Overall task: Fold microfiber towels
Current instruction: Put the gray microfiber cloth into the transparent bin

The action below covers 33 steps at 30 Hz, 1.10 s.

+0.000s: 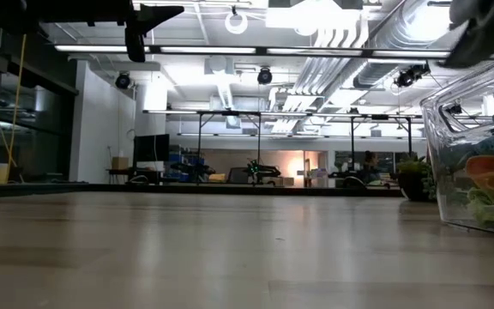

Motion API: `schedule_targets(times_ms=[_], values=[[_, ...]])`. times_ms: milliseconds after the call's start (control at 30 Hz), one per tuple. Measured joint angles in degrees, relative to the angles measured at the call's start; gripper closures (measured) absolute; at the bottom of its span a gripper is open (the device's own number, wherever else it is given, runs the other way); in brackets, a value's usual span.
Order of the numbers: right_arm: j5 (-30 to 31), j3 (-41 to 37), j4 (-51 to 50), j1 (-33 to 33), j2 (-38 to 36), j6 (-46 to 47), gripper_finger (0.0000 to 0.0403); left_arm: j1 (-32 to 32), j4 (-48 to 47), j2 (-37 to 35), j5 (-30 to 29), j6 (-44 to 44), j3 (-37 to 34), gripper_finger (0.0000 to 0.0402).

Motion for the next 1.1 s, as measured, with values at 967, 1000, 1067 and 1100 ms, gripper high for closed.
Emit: schedule_targets(times_ms=[967,1000,1067,1100], values=[[13.2,0.0,4.1,9.8,8.1,13.5,0.0403,0.0,0.0,0.0,-0.2,0.0,0.0,0.03],[14.9,0.0,3.2,10.5,8.4,14.8,0.0403,0.0,0.0,0.0,-0.2,0.0,0.0,0.03],[15.9,0.0,1.1,11.5,9.2,16.9,0.0403,0.0,0.0,0.0,-0.2,0.0,0.0,0.03],[15.7,0.0,-0.7,11.9,9.5,18.3,0.0403,0.0,0.0,0.0,-0.2,0.0,0.0,0.03]])
